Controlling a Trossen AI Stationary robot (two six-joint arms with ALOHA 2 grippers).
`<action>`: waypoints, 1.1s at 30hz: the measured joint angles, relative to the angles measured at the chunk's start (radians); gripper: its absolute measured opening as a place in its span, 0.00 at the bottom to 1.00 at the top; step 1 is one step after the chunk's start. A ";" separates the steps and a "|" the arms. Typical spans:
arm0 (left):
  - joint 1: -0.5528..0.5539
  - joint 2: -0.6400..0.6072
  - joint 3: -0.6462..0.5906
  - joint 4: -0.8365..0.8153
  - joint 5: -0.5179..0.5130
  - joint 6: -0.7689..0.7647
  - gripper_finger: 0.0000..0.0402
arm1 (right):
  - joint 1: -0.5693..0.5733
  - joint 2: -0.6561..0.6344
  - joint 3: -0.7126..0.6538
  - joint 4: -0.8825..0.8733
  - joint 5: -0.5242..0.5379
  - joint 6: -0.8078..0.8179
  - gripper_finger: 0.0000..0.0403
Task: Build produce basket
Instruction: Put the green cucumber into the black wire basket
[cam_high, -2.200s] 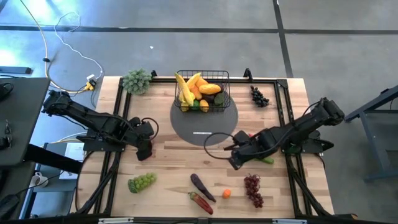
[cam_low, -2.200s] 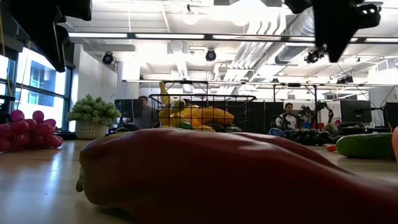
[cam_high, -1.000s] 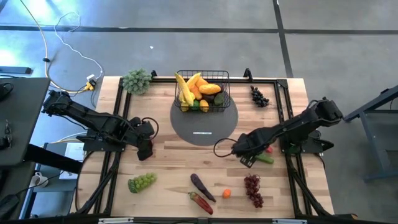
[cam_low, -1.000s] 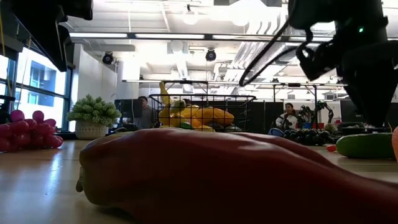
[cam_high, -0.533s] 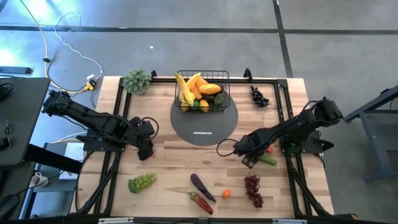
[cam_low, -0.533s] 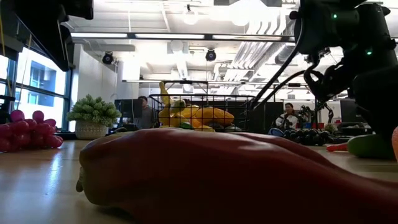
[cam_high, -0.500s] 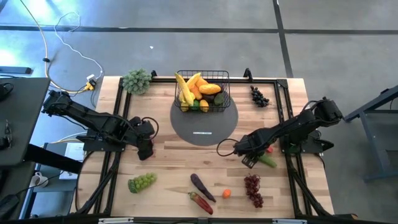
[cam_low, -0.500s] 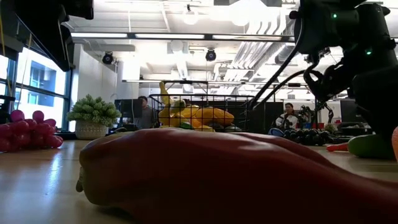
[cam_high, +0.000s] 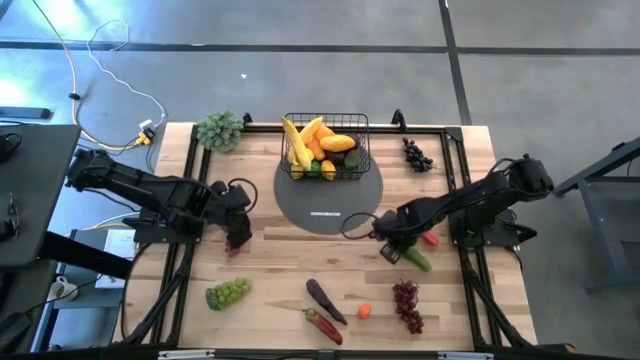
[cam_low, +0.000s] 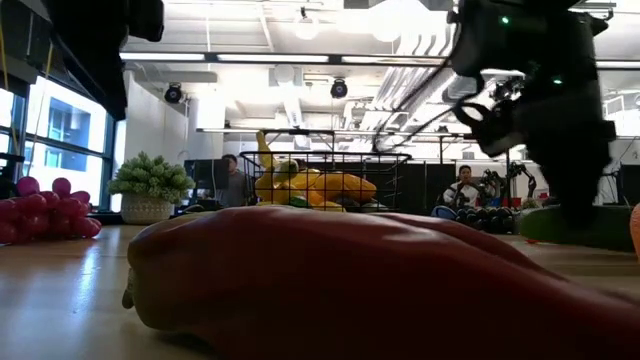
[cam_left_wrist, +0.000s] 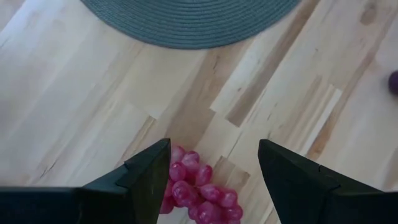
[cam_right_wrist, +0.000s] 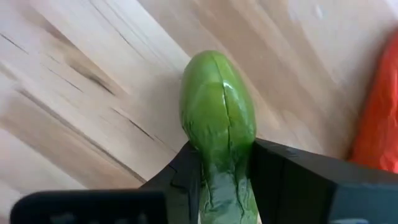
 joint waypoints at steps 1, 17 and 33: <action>0.007 0.000 0.000 0.000 0.000 0.000 0.58 | -0.010 -0.008 0.000 0.020 0.001 0.000 0.19; 0.093 0.000 0.000 0.042 0.000 0.000 0.58 | -0.205 -0.165 0.000 0.412 0.163 -0.037 0.19; 0.169 0.000 0.000 0.060 0.000 -0.028 0.58 | -0.441 -0.206 0.000 0.908 0.204 -0.220 0.19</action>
